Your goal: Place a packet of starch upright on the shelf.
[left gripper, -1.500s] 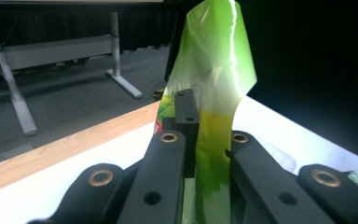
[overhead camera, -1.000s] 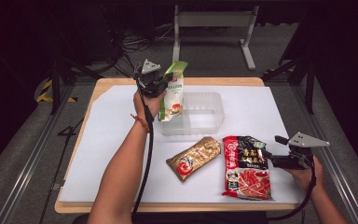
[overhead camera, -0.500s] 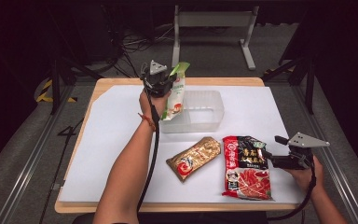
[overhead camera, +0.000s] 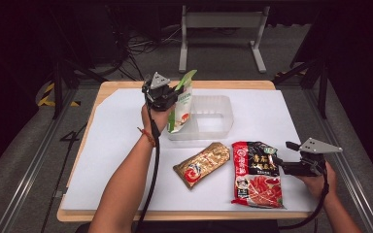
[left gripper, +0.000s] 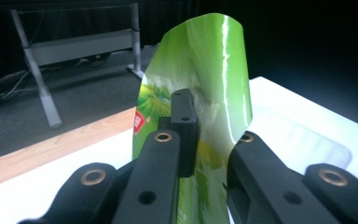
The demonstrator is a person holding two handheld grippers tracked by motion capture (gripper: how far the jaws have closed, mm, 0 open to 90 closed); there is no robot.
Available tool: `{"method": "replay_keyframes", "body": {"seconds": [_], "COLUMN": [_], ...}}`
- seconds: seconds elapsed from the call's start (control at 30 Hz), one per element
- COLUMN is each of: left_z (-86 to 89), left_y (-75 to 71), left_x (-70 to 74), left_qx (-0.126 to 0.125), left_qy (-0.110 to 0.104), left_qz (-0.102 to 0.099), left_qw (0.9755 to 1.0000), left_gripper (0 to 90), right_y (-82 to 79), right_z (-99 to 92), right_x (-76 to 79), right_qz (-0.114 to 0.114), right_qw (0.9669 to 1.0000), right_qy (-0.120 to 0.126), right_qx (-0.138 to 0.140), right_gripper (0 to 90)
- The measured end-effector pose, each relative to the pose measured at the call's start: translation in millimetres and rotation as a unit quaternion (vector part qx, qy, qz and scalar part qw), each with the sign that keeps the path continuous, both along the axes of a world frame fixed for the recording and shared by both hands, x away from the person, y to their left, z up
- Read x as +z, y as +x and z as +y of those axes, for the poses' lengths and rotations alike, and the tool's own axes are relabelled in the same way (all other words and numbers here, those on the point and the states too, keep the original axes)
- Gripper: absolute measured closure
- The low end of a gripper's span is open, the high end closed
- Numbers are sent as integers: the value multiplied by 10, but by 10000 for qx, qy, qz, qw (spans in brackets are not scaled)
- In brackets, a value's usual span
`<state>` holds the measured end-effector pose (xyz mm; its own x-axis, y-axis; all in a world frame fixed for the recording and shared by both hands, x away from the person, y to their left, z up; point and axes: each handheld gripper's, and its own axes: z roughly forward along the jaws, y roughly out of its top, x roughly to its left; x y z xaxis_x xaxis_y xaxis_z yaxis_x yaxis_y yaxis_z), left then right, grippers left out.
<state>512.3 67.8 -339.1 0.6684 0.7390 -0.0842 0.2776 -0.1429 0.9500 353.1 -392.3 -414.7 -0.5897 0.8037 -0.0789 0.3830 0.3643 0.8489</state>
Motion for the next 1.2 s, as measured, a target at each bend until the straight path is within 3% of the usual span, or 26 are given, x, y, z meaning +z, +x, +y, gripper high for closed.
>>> {"method": "replay_keyframes", "body": {"seconds": [0.23,0.7,1.0,1.2], "left_z": [74,235,299,347], "left_y": [-100,-323,-387,-503], "left_x": [-35,-185,-241,-181], "left_qx": [-120,-445,-667,-878], "left_qy": [130,184,280,332], "left_qz": [-69,-88,-83,-297], "left_qw": [9998,9988,9973,9951], "left_gripper": [854,837,722,607], "right_y": [0,4,13,29], "right_z": [18,26,31,23], "right_x": [-4,-12,-17,-17], "right_qz": [4,24,35,57], "right_qw": [10000,10000,10000,10000], "right_qy": [-30,-59,-75,-9], "right_qx": [22,16,0,45], "right_gripper": [196,196,199,241]}}
